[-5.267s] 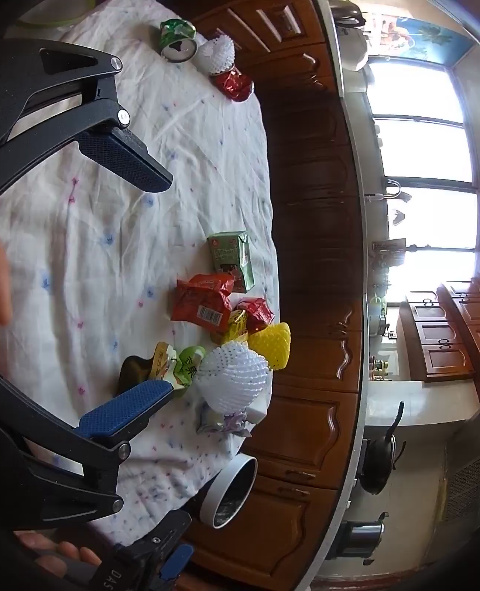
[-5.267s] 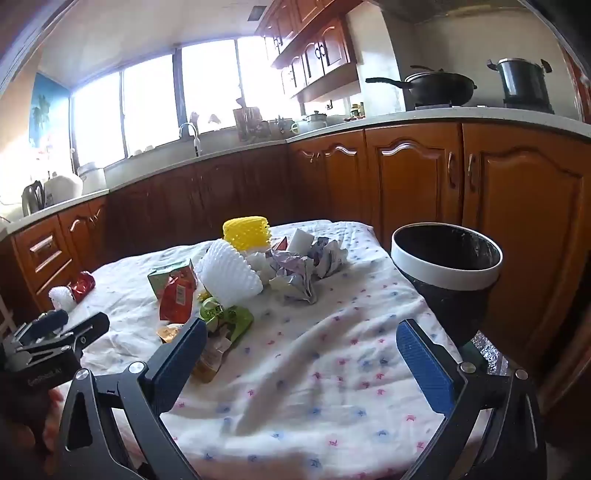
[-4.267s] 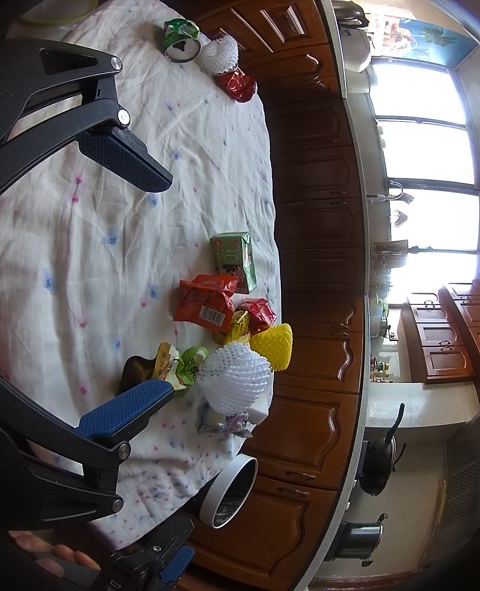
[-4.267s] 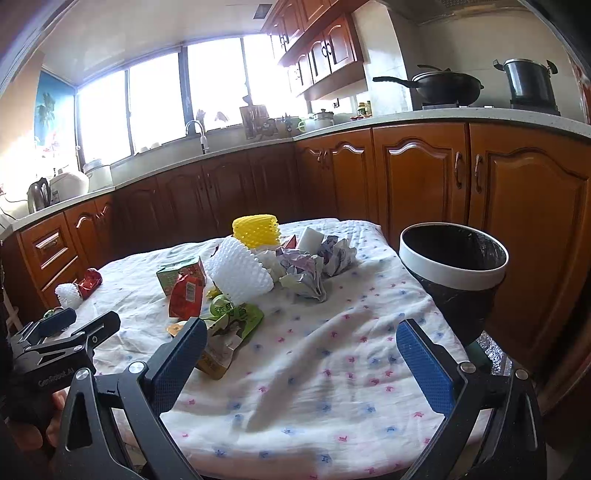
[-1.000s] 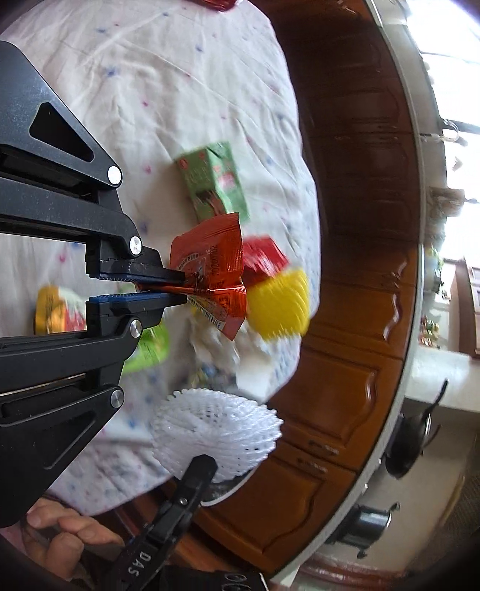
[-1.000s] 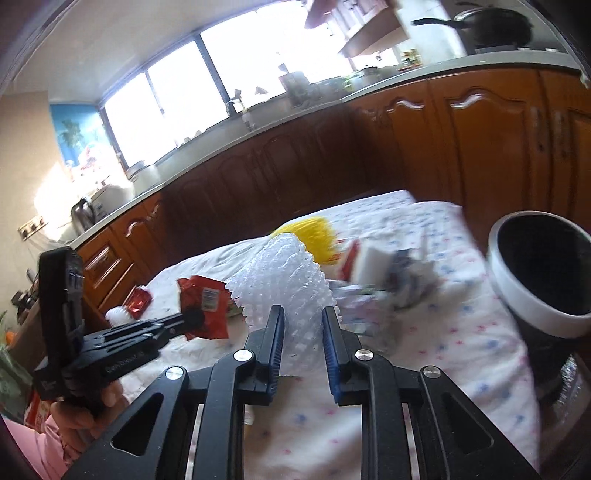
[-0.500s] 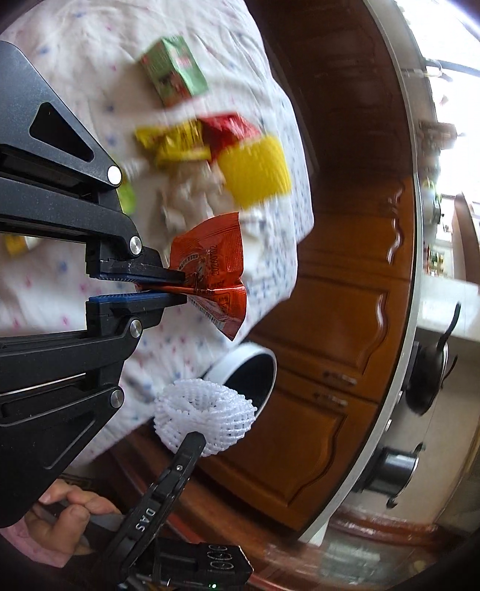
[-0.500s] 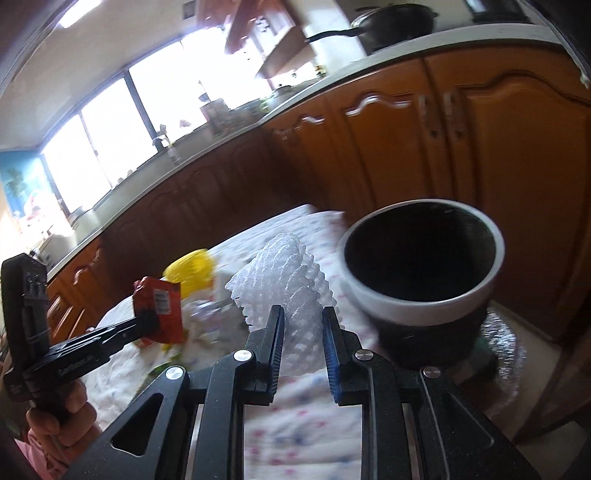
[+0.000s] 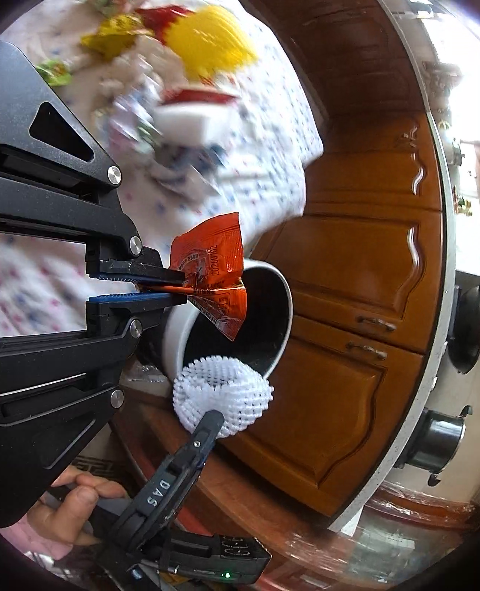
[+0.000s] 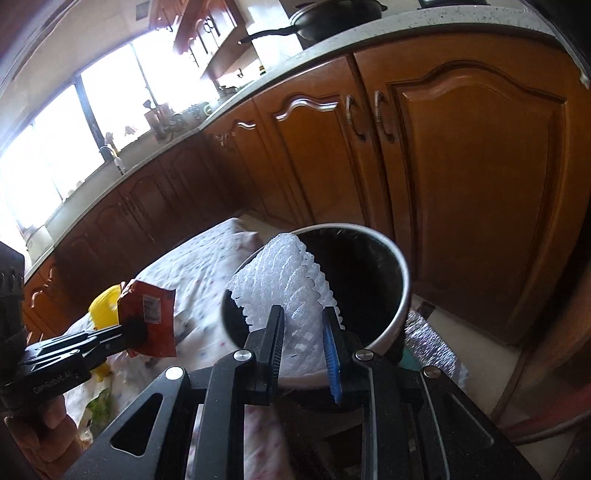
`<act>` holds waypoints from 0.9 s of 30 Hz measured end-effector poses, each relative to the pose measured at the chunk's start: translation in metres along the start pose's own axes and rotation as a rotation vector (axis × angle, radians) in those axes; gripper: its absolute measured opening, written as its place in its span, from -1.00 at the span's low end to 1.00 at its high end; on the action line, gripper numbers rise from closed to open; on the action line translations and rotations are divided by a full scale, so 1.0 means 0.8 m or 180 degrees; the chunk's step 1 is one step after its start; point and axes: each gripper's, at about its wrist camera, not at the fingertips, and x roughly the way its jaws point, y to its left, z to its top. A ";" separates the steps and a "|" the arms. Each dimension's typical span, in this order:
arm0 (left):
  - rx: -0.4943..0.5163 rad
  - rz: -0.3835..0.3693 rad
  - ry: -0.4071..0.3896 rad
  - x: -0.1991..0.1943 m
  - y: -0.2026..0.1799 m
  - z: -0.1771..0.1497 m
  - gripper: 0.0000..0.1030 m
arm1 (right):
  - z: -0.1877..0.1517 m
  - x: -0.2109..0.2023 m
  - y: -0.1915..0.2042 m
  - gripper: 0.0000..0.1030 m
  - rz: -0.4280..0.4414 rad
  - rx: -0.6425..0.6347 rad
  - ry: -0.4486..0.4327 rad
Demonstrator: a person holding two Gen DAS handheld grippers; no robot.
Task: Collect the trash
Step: 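Carry both items to the bin and open both tools to drop them in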
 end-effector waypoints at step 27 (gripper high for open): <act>0.0194 0.0182 0.0309 0.072 -0.034 0.046 0.14 | 0.013 0.022 -0.025 0.42 0.0095 0.0172 0.0192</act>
